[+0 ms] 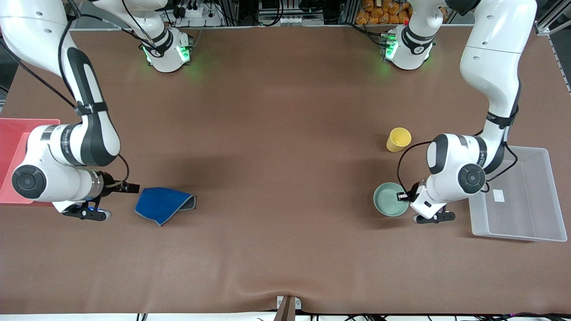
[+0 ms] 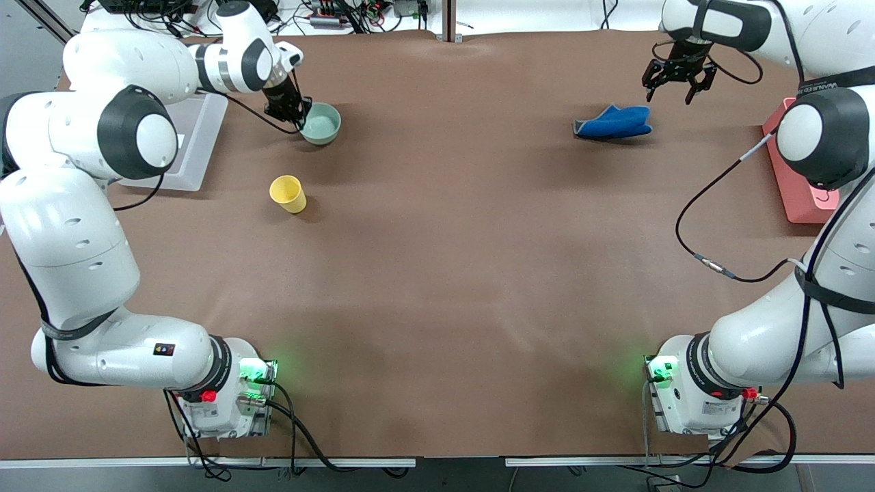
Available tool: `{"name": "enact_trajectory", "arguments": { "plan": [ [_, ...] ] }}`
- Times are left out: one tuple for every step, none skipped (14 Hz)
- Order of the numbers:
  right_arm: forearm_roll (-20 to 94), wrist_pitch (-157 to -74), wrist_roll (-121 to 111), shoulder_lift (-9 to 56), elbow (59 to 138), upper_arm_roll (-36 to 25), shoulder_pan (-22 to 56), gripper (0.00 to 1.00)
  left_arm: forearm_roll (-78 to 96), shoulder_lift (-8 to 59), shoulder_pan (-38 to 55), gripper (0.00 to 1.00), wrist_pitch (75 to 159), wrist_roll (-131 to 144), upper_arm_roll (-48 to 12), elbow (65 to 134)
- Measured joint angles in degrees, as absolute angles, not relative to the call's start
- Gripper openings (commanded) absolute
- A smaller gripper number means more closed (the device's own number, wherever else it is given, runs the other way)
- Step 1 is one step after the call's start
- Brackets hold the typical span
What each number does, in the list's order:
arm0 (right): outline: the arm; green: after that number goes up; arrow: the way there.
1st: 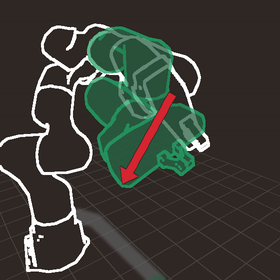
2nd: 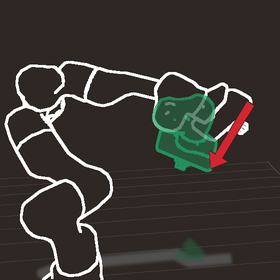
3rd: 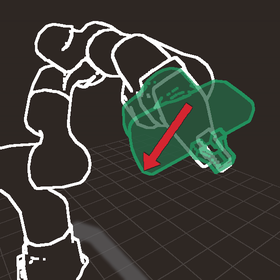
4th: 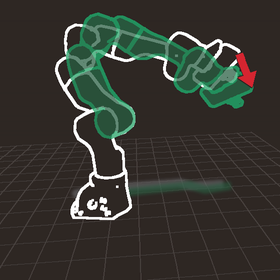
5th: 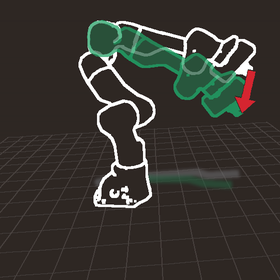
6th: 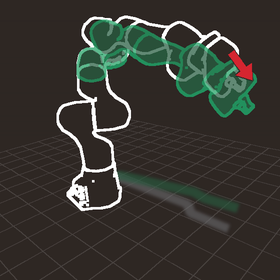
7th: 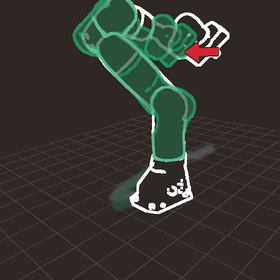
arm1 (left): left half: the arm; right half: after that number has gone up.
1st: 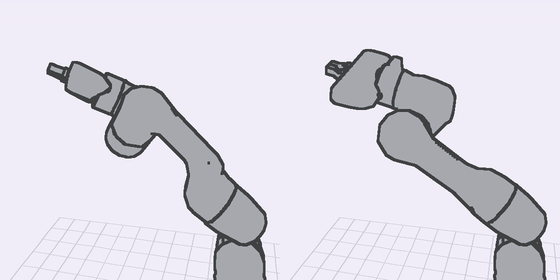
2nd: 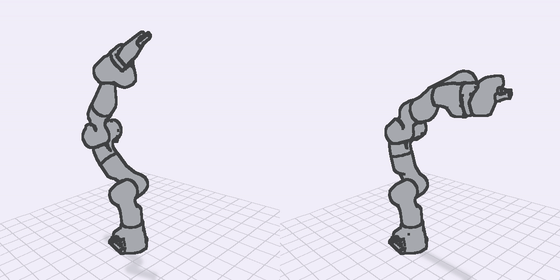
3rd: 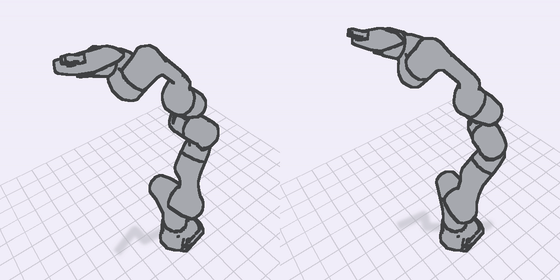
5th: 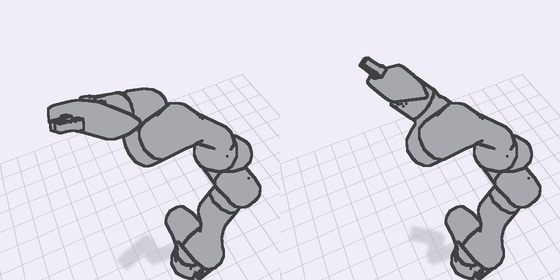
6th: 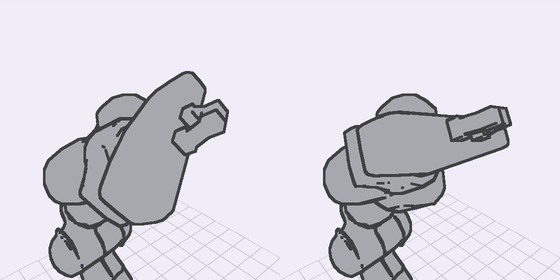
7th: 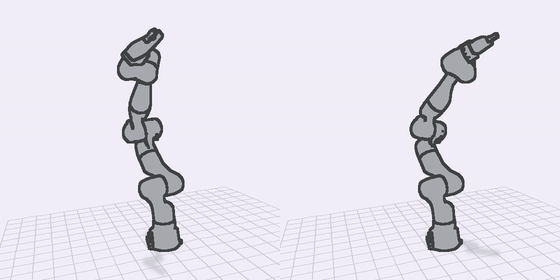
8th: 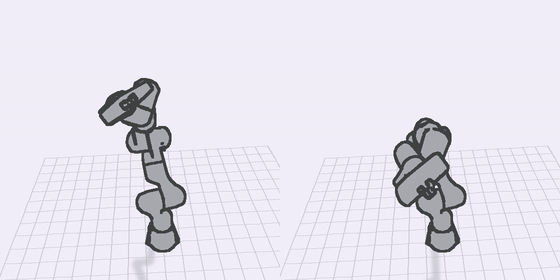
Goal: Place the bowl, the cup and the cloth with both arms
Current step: 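Lift the bowl into the clear bin while the right gripper grasps the cloth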
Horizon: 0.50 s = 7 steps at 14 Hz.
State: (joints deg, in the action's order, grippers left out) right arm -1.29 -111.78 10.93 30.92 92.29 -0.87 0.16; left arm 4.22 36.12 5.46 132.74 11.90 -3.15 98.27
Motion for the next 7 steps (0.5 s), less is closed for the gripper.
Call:
{"name": "enact_trajectory", "arguments": {
  "plan": [
    [-1.29,-114.17,12.22,31.71,92.79,-0.87,-0.10,1.00,4.22,35.51,5.03,0.00,132.72,12.09,-2.93,97.53],
    [-1.29,-116.24,13.81,32.61,93.26,-0.87,-0.21,1.00,4.22,34.43,4.22,0.00,132.19,12.20,-2.81,96.65],
    [-1.29,-117.70,15.63,33.41,93.75,-0.80,-0.15,1.00,4.22,32.93,3.05,0.00,130.14,12.21,-2.74,95.65],
    [-1.29,-118.99,18.06,34.21,94.27,-0.62,0.06,1.00,4.21,31.09,1.69,0.00,126.81,12.21,-2.67,94.52],
    [-1.29,-120.08,20.25,34.92,94.60,-0.47,0.55,1.00,4.12,29.11,0.22,0.00,123.43,12.20,-2.60,93.56],
    [-1.29,-121.08,21.96,35.54,94.90,-0.38,1.32,1.00,3.37,27.24,-1.33,0.00,120.39,11.52,-2.55,92.92],
    [-1.29,-121.94,23.43,36.01,95.14,-0.32,2.18,1.00,1.87,25.63,-2.91,0.00,117.95,10.07,-2.50,92.74]
  ]
}}
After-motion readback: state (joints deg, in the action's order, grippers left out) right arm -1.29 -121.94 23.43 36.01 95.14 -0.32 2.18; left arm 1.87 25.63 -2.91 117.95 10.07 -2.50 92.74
